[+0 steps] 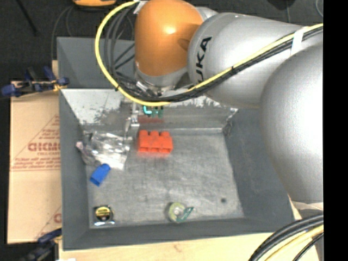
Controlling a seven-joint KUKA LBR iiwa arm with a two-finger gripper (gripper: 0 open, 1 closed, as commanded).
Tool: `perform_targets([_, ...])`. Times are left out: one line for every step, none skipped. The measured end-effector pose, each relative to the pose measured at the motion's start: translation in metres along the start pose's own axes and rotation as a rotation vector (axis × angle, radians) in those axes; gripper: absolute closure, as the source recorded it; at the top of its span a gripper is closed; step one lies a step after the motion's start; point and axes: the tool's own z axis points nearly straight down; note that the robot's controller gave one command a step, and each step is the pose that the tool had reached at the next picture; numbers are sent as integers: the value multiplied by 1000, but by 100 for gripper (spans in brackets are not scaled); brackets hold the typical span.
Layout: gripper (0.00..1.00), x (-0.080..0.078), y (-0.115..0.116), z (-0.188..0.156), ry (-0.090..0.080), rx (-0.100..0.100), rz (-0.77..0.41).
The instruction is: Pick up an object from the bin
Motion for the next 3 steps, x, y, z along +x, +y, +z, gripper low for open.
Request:
perform_targets([0, 3, -46, 140, -1, 6, -107])
perform_targets([0, 31, -72, 150, -18, -7, 51])
perform_targets([0, 9, -17, 151, -14, 3, -61])
